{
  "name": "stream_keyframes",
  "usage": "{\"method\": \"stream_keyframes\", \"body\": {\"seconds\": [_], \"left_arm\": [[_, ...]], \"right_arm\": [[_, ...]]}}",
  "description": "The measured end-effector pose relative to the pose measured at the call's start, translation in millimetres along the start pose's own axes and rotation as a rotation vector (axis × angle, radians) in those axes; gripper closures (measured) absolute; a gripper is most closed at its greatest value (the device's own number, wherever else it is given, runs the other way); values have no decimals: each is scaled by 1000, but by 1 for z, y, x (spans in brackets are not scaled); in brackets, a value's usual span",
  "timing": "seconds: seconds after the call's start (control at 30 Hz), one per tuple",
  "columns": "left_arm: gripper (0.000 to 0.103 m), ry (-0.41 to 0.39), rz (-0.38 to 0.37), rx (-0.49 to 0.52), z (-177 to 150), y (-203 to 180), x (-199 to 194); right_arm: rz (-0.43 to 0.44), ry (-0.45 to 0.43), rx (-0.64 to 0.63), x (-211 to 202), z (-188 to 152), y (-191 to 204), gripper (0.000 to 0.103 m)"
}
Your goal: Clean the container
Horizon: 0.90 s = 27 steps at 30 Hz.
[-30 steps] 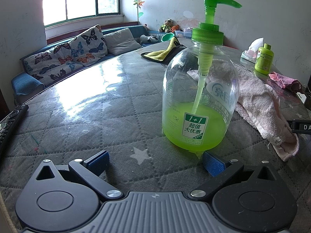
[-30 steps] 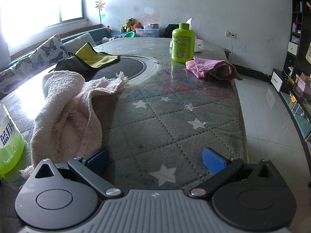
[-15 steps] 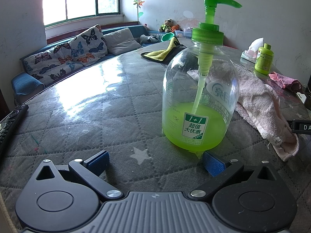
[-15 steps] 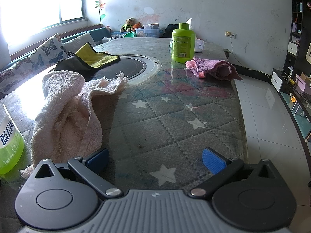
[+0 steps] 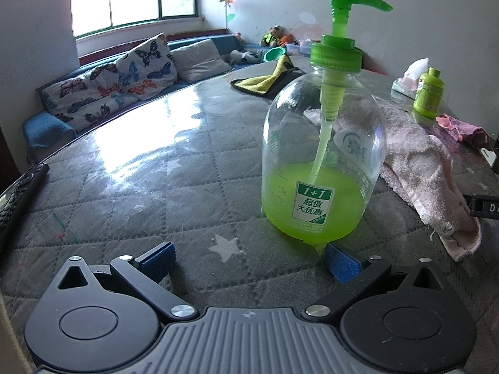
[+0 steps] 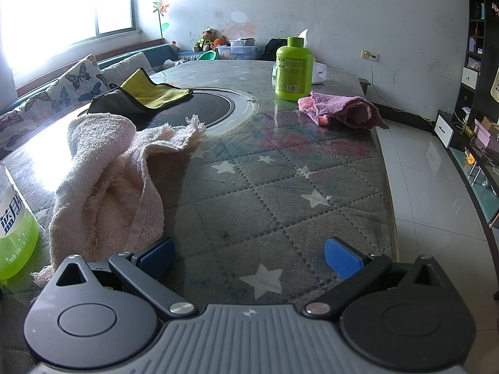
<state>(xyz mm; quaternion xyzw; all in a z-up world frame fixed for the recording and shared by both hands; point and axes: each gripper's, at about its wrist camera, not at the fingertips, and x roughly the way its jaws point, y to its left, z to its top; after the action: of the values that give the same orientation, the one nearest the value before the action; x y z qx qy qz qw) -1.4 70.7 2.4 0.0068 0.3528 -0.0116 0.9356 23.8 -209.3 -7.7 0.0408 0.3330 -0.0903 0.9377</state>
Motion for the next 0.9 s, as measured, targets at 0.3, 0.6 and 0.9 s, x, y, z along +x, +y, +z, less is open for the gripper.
{"method": "stream_keyframes", "body": {"seconds": [0.3,0.6,0.9], "left_arm": [[0,60,22,-18,6,-1,-1],[0,102,28,-25,6,-3,-5],[0,127,40,-46,8,-3,-5]], "right_arm": [[0,0,0,0,0,0,0],[0,0,0,0,0,0,0],[0,0,0,0,0,0,0]]}}
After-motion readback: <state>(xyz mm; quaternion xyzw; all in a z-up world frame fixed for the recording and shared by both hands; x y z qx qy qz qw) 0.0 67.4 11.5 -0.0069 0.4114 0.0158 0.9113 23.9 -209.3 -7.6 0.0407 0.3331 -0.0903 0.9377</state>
